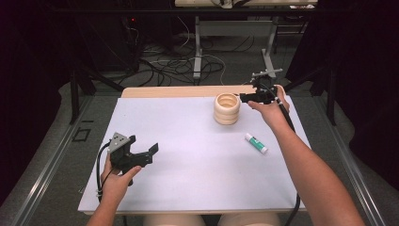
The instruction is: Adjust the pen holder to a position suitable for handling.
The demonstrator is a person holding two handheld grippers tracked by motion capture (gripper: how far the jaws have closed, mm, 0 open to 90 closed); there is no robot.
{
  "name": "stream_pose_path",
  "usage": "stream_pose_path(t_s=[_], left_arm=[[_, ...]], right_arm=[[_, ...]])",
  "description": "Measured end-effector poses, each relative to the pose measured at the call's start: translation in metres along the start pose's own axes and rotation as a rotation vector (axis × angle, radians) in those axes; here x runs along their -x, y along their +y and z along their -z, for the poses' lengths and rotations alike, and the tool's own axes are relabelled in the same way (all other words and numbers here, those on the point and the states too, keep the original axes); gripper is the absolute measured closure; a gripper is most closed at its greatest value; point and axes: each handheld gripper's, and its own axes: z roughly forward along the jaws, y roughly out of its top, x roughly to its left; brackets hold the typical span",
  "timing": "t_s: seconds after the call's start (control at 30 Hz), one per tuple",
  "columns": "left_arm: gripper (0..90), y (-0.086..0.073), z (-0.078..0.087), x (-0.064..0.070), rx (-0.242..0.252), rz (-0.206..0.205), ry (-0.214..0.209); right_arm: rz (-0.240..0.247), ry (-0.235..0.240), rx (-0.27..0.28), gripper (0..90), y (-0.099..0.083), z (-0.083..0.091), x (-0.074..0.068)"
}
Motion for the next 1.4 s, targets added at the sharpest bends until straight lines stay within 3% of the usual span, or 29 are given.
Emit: stream_pose_path(t_s=[0.73,1.17,1.4], left_arm=[[2.1,0.000,0.000,-0.002,0.006,0.010,0.002],[2.1,-0.001,0.000,-0.003,0.000,0.011,0.000],[2.1,-0.001,0.000,-0.004,-0.001,0.015,-0.002]], right_arm=[[-0.007,0.008,-0.004,33.2,0.003,-0.046,-0.001],[-0.072,0.015,-0.038,43.0,0.000,-0.068,0.002],[-0.077,0.017,-0.051,44.9,-0.003,-0.078,0.002]])
